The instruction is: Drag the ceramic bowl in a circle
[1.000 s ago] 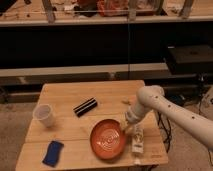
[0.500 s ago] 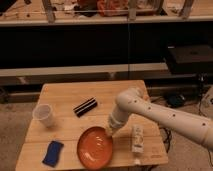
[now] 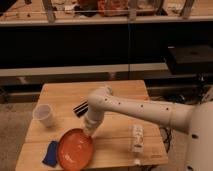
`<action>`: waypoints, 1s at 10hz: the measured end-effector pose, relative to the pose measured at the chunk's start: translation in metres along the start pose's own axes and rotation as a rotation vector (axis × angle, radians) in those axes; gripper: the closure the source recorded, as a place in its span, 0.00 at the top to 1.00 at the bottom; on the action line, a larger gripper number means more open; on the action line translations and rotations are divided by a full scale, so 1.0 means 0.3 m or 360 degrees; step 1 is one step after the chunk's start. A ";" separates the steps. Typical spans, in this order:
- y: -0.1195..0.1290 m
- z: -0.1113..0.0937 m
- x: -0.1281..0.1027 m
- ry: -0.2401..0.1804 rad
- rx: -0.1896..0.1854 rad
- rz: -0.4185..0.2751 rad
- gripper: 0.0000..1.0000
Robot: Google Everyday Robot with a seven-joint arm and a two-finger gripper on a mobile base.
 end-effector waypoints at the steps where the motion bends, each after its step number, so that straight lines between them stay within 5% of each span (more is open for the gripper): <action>1: 0.006 0.005 0.029 0.0007 0.0006 0.0025 0.00; 5: 0.179 -0.002 0.071 0.0070 0.0070 0.0288 0.00; 10: 0.528 -0.101 -0.158 0.0154 0.0090 0.0675 0.00</action>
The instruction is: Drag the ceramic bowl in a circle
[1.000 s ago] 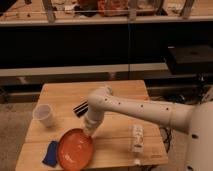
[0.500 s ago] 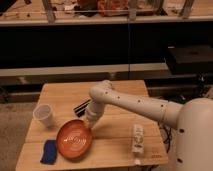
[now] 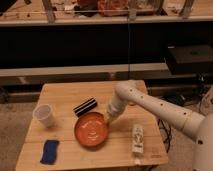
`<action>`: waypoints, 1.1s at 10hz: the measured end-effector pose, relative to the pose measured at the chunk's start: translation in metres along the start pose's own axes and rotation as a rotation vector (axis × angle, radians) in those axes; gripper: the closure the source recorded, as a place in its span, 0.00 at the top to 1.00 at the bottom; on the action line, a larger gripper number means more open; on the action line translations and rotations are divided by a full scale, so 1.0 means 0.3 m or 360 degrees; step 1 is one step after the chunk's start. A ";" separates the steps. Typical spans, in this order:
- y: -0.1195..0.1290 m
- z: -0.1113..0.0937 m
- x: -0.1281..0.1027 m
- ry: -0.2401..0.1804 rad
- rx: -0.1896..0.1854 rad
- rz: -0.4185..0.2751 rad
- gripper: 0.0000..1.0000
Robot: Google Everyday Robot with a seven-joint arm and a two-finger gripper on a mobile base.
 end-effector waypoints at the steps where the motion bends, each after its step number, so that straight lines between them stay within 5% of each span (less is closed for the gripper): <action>1: 0.054 -0.022 -0.031 0.0003 -0.0003 0.0048 0.00; 3: 0.154 -0.067 -0.113 -0.0005 -0.0018 0.0081 0.00; 6: 0.165 -0.099 -0.199 -0.0016 -0.0078 -0.0011 0.00; 11: -0.090 -0.023 -0.244 -0.0085 -0.0154 -0.0308 0.00</action>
